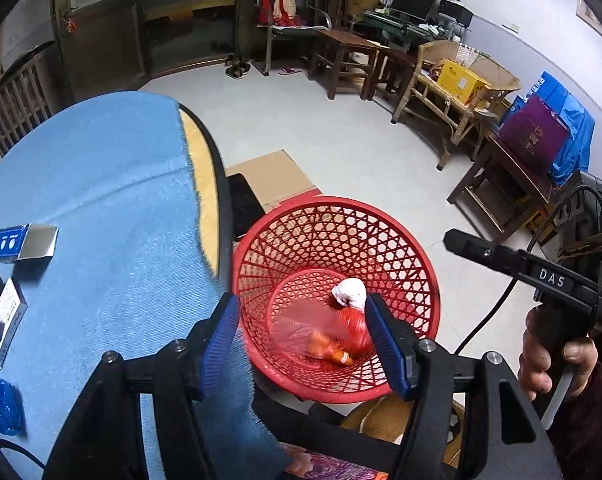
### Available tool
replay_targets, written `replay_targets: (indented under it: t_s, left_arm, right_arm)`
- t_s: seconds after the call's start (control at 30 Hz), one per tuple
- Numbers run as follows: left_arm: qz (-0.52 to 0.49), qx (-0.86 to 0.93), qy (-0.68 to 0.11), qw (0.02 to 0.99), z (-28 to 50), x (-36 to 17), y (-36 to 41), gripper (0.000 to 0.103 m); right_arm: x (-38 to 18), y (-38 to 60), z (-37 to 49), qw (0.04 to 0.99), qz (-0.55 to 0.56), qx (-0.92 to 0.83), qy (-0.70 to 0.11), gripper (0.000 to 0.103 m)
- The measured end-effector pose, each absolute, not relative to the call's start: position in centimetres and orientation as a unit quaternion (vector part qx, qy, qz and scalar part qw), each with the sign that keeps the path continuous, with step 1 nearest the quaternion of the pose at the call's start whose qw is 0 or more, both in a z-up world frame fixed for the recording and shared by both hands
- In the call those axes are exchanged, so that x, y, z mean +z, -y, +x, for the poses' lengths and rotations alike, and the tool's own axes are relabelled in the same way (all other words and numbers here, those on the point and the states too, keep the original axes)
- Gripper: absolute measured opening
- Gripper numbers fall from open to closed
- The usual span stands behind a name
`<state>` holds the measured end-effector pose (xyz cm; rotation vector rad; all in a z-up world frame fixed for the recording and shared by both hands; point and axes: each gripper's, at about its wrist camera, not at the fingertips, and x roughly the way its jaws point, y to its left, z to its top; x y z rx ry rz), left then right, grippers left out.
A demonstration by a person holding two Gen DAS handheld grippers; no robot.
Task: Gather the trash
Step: 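Drop the red bag and clear tray into the red basket, opening both grippers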
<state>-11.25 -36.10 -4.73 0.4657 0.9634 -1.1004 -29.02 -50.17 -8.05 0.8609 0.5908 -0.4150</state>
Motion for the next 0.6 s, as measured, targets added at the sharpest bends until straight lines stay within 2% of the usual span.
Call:
replay_targets:
  t_s: [0.2, 0.6]
  left_arm:
    - [0.198, -0.477, -0.421, 0.746, -9.8, -3.8, 32.8, 0.066]
    - [0.096, -0.303, -0.413, 0.853, -3.6, -2.4, 14.4, 0.070]
  right_arm:
    - [-7.6, 49.2, -28.4, 0.855, 0.398, -0.188, -0.276, 0.057]
    - [-5.0, 42.4, -20.0, 0.885, 0.333, -0.104, -0.307, 0.057]
